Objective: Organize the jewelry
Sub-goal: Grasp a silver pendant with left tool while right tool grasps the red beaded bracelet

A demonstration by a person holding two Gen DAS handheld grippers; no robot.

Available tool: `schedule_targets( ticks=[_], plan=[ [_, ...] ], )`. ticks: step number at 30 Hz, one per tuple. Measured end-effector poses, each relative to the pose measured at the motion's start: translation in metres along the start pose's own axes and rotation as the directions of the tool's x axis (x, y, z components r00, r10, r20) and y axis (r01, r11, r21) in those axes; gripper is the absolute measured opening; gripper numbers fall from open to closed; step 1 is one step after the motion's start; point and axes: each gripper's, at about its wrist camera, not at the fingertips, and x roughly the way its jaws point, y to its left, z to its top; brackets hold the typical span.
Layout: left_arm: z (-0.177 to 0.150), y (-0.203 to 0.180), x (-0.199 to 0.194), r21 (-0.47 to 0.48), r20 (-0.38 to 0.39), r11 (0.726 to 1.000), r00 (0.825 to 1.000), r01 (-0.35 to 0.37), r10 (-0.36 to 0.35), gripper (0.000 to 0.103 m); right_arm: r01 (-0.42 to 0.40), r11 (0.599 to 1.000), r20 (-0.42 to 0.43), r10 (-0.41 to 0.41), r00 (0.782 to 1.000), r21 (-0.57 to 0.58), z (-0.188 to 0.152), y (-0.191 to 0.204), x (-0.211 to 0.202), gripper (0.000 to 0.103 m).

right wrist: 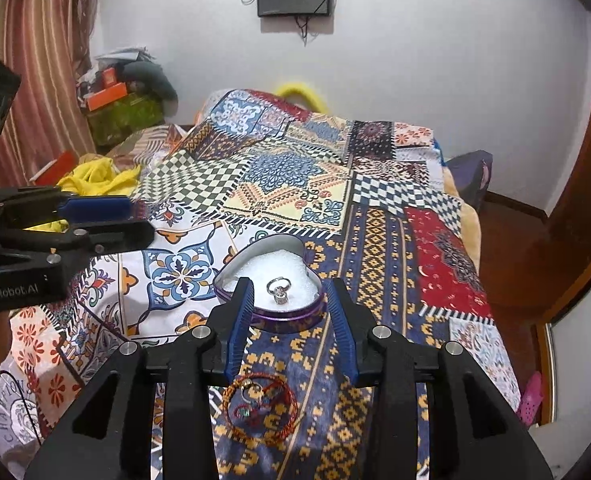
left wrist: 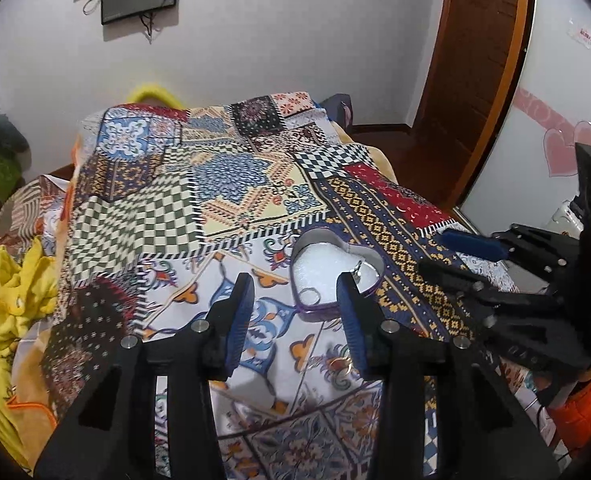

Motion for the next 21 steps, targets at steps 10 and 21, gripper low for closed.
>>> schedule_targets(
  ticks=[10, 21],
  plan=[
    [-0.029, 0.019, -0.001, -0.031, -0.055, 0.999, 0.998, -0.036, 0.035, 0.045, 0.047, 0.997, -0.027, -0.046, 0.999, 0.058, -0.022, -0.012, -0.006, 0.035],
    [-0.062, 0.011, 0.016, -0.034, -0.123, 0.999, 0.992, -0.017, 0.012, 0.045, 0.060, 0.992, -0.129, -0.045, 0.991, 0.114, -0.066, -0.022, 0.004, 0.035]
  ],
)
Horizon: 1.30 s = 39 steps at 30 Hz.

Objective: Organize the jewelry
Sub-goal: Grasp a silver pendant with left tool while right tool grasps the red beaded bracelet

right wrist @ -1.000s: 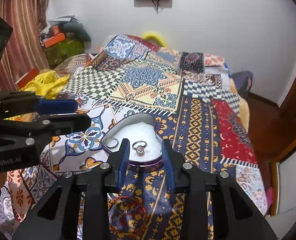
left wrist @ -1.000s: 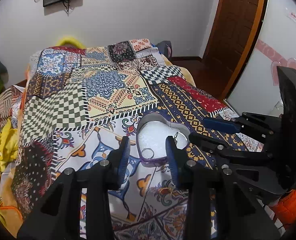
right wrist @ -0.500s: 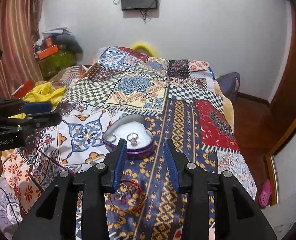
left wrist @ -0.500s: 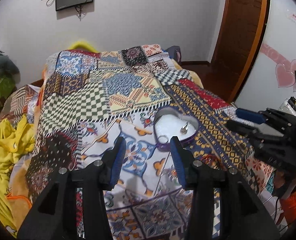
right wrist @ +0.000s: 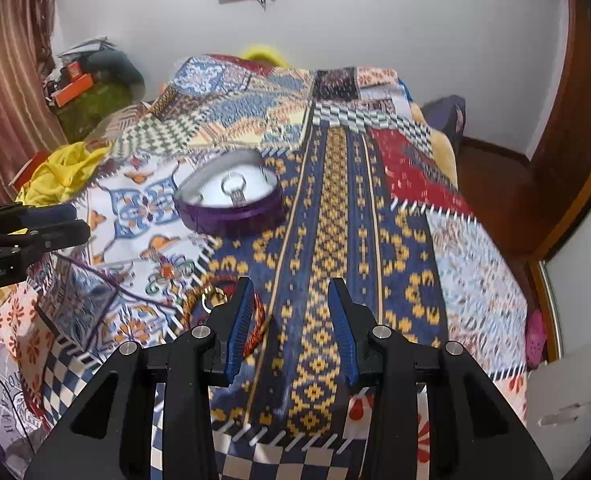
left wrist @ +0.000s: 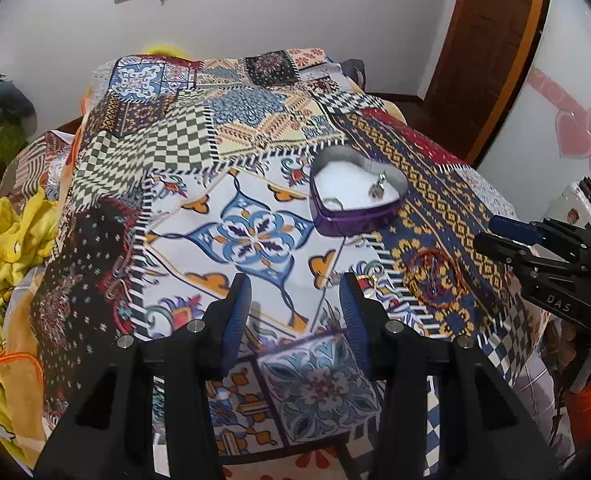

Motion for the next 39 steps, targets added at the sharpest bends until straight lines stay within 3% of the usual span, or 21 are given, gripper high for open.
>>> schedule_targets(
  ticks=[10, 13, 20, 28, 37, 39],
  plan=[
    [-0.016, -0.017, 0.008, 0.034, -0.022, 0.999, 1.000, 0.021, -0.020, 0.045, -0.045, 0.999, -0.044, 0.045, 0.998, 0.013, -0.018, 0.009, 0.012, 0.035],
    [-0.016, -0.018, 0.011, 0.026, -0.020, 0.999, 0.999, 0.031, -0.030, 0.045, -0.053, 0.998, -0.059, 0.054, 0.997, 0.019, -0.019, 0.011, 0.019, 0.025],
    [-0.012, -0.014, 0.024, -0.001, -0.032, 0.998, 0.997, 0.064, -0.064, 0.043, 0.006, 0.999, -0.053, -0.008, 0.999, -0.043, -0.026, 0.019, 0.025, 0.008],
    [-0.007, -0.016, 0.045, 0.000, -0.066, 0.997, 0.995, 0.075, -0.075, 0.031, -0.002, 0.999, -0.012, 0.002, 1.000, -0.036, -0.018, 0.017, 0.018, 0.007],
    [-0.005, -0.026, 0.065, 0.055, -0.074, 0.998, 0.997, 0.025, -0.021, 0.021, -0.018, 1.000, 0.064, 0.019, 0.998, -0.004, -0.001, 0.015, 0.004, 0.007],
    [-0.004, -0.028, 0.068, 0.067, -0.074, 0.998, 0.997, 0.013, -0.008, 0.009, -0.023, 1.000, 0.071, 0.023, 0.997, 0.002, 0.002, 0.015, 0.003, 0.007]
  ],
)
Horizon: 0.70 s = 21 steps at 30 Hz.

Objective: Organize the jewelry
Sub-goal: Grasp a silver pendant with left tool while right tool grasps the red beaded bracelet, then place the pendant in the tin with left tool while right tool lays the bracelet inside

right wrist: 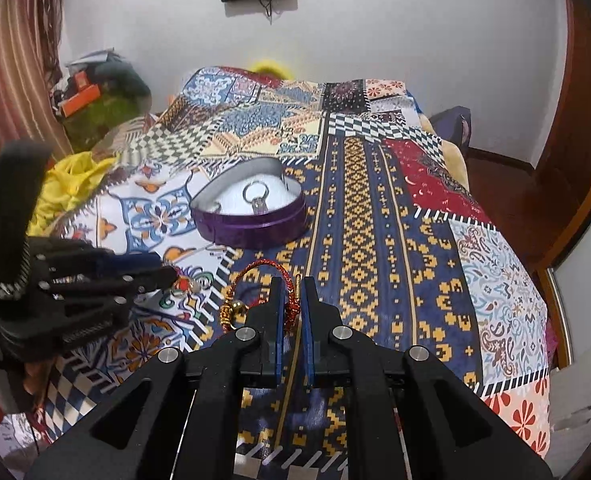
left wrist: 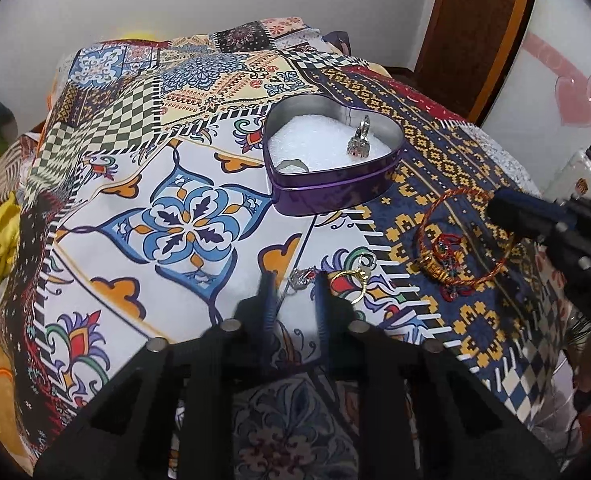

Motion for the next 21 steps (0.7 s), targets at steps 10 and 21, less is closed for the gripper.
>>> schedule_targets(
  ticks=[10, 21],
  plan=[
    [-0.002, -0.001, -0.015, 0.001, 0.031, 1.000, 1.000, 0.002, -0.002, 0.008, -0.002, 1.000, 0.050, 0.002, 0.999, 0.008, 0.013, 0.001, -0.010, 0.007],
    [0.012, -0.001, -0.055, -0.018, 0.125, 1.000, 0.992, 0.015, -0.013, 0.008, 0.011, 1.000, 0.115, -0.011, 0.993, 0.001, 0.031, 0.004, -0.025, 0.007]
  ],
)
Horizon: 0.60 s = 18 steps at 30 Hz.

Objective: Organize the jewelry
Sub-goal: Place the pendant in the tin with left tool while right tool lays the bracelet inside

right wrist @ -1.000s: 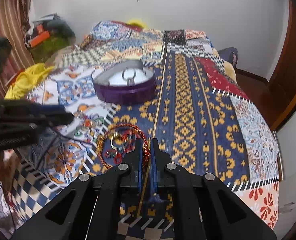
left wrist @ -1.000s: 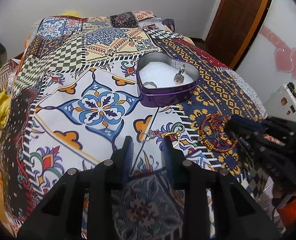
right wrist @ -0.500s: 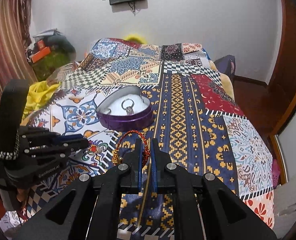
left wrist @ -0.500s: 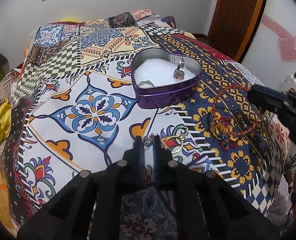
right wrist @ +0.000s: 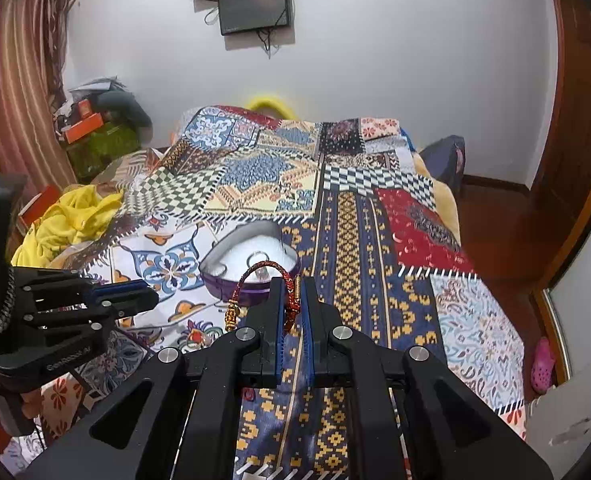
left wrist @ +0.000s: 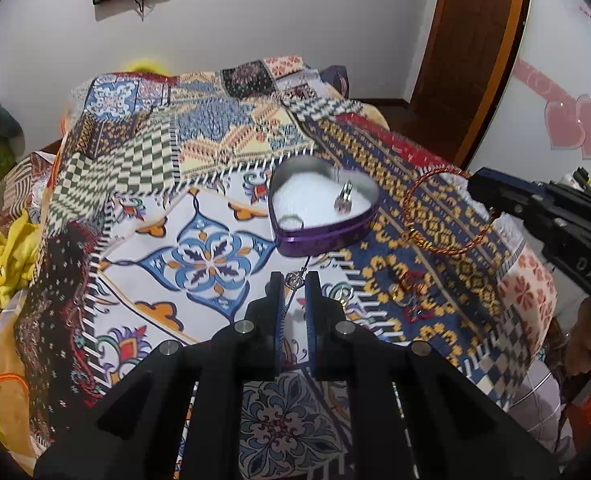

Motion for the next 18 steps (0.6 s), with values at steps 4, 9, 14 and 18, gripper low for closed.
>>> schedule_targets(
  ticks=[4, 9, 14, 18],
  plan=[
    [0.009, 0.000, -0.014, -0.005, 0.039, 1.000, 0.999, 0.008, -0.008, 0.008, -0.001, 1.000, 0.018, 0.001, 1.000, -0.004, 0.007, 0.001, -0.002, 0.007],
    [0.021, 0.001, -0.027, -0.011, 0.085, 1.000, 0.996, 0.019, -0.018, 0.008, -0.010, 1.000, 0.036, 0.010, 0.999, -0.001, 0.016, 0.001, -0.001, 0.007],
    [0.029, 0.002, -0.033, -0.031, 0.120, 0.999, 0.993, 0.018, -0.015, 0.008, -0.017, 1.000, 0.045, 0.017, 0.999, -0.006, 0.025, 0.002, 0.005, 0.007],
    [0.034, 0.005, -0.032, -0.043, 0.129, 0.999, 0.991, 0.022, -0.016, 0.008, -0.025, 1.000, 0.049, 0.025, 0.998, -0.010, 0.032, 0.004, 0.013, 0.007]
  ],
)
